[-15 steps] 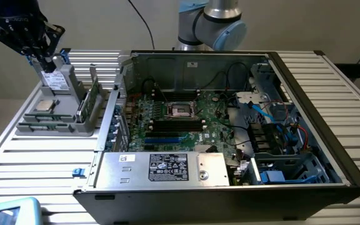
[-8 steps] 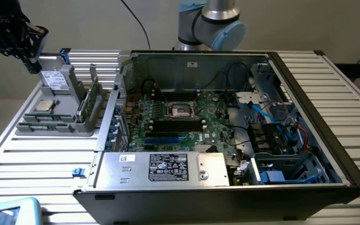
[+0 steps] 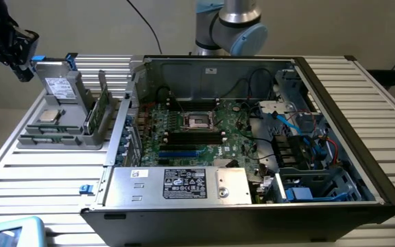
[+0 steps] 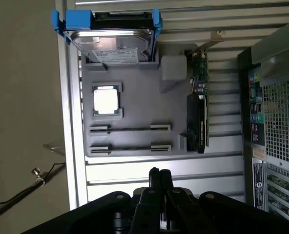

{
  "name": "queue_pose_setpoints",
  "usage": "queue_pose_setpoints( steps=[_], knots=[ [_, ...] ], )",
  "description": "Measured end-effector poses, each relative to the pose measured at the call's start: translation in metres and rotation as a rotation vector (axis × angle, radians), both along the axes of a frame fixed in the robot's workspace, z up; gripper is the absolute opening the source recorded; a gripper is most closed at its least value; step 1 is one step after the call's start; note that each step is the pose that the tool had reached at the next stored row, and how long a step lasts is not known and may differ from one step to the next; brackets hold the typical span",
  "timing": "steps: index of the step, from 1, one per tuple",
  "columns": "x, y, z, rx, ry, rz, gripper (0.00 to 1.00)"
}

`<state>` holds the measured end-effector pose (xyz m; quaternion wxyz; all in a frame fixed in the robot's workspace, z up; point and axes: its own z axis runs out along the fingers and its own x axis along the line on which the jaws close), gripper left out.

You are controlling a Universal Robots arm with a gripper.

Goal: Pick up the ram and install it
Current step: 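Reach for the ram, then pick up the ram and move it above insertion slot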

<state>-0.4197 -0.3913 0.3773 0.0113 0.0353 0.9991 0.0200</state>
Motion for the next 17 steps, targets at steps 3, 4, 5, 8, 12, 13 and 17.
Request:
queue_pose_setpoints(
  steps=[3, 4, 5, 8, 12, 13, 17],
  knots=[
    [-0.0045, 0.006, -0.002, -0.004, -0.0001, 0.0, 0.11],
    [-0.0057, 0.007, -0.0023, -0.0043, 0.0, 0.0, 0.11],
    [-0.0064, 0.0073, -0.0025, -0.0044, 0.0001, 0.0, 0.11],
    [-0.0065, 0.0073, -0.0026, -0.0043, 0.0001, 0.0, 0.11],
    [-0.0065, 0.0073, -0.0027, -0.0042, -0.0001, 0.0, 0.11],
    [-0.0065, 0.0073, -0.0026, -0.0043, 0.0, 0.0, 0.11],
    [-0.0065, 0.0073, -0.0026, -0.0043, 0.0, 0.0, 0.11]
  ],
)
